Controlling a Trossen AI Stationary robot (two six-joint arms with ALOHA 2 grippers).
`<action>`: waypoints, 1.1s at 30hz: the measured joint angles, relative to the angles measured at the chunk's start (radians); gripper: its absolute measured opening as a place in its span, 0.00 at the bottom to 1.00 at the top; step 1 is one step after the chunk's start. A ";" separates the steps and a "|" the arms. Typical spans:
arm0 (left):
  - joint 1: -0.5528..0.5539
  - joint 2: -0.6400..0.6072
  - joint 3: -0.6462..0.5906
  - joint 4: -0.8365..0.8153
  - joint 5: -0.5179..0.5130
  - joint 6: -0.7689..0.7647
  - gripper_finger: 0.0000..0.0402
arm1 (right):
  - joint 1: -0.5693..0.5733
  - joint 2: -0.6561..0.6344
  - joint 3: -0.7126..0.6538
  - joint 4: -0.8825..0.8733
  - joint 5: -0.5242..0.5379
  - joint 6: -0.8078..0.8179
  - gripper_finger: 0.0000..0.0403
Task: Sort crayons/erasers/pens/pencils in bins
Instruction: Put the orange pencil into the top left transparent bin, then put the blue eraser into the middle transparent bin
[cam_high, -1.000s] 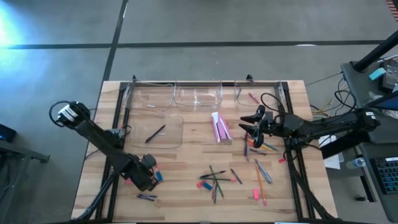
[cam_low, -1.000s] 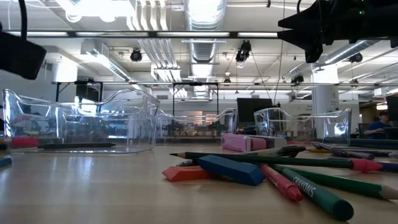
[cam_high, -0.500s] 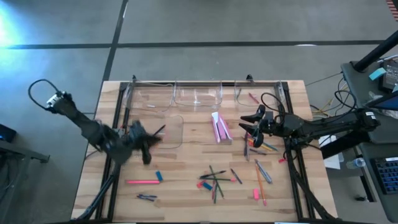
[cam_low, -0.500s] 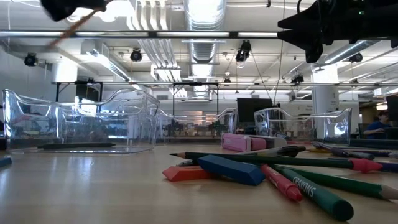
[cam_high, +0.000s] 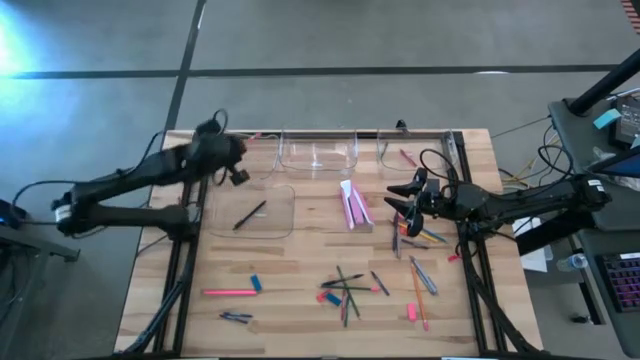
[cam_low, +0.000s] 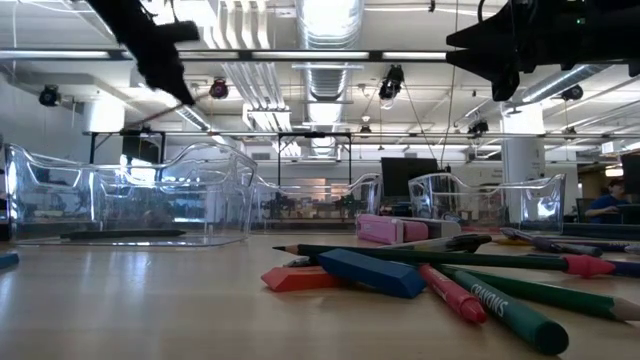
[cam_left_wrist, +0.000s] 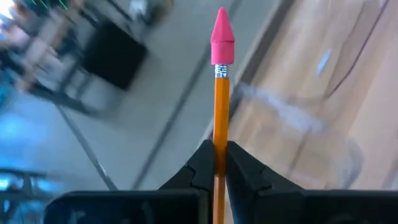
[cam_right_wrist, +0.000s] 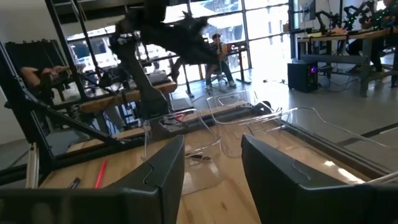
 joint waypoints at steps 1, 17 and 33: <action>0.053 0.032 0.001 0.000 0.049 0.018 0.01 | 0.000 0.000 0.000 0.000 0.000 0.000 0.37; 0.202 0.366 0.026 0.002 0.094 0.163 0.19 | 0.000 0.000 -0.001 -0.031 0.000 -0.001 0.37; -0.155 0.044 0.180 -0.147 0.491 -0.355 0.33 | 0.000 0.000 -0.001 -0.032 0.000 0.006 0.37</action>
